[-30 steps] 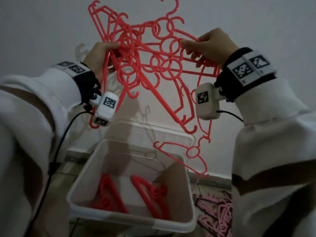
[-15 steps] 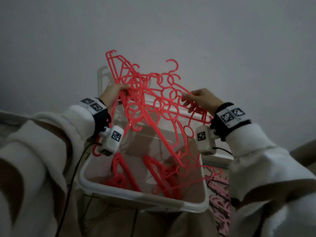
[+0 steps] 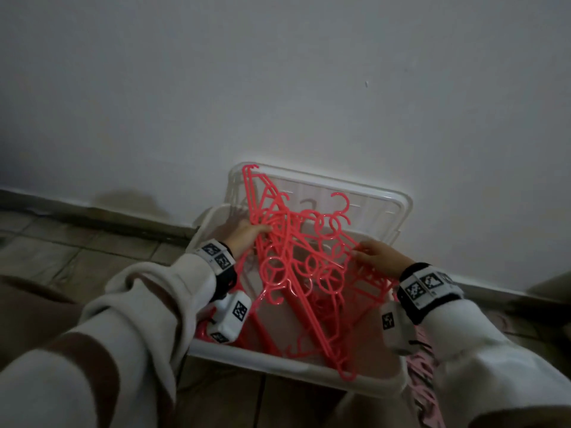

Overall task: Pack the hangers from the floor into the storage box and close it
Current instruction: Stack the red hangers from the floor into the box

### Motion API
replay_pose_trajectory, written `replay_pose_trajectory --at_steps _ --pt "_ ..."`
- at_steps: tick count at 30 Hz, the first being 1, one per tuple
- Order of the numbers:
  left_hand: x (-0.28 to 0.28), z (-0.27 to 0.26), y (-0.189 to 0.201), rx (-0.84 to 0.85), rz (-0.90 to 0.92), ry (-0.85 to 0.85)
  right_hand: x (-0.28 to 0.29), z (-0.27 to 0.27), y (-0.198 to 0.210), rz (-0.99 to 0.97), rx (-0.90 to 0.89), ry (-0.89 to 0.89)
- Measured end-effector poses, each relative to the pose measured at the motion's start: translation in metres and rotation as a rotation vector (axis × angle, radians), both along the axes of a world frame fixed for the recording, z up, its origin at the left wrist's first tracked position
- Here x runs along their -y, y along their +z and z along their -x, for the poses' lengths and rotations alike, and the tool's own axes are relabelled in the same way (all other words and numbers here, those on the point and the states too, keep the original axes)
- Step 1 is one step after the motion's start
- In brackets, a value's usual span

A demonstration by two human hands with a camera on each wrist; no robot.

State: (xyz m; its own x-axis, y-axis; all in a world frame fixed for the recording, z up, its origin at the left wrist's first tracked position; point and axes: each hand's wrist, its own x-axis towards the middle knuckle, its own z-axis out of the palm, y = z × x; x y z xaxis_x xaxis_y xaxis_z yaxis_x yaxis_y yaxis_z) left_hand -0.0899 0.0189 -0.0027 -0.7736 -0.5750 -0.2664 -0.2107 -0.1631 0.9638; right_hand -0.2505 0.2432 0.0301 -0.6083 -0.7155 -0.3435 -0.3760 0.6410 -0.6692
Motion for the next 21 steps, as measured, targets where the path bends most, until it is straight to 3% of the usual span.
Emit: replay_pose_trajectory --at_steps 6,9,12,14,21 --pt "-0.020 0.018 -0.035 0.010 -0.055 -0.044 -0.011 0.011 -0.010 -0.066 -0.217 0.001" --pt "-0.029 0.036 -0.038 -0.017 -0.067 0.040 -0.016 0.023 -0.007 -0.068 -0.378 -0.038" --pt "-0.038 0.054 -0.022 -0.070 -0.005 0.099 -0.020 0.036 0.001 0.074 -0.405 -0.149" --pt "-0.042 0.062 -0.022 -0.091 0.047 0.103 -0.021 0.037 0.009 0.136 -0.397 -0.134" --pt "-0.050 0.067 -0.067 0.106 0.042 0.147 -0.015 0.013 -0.019 0.102 -0.412 -0.027"
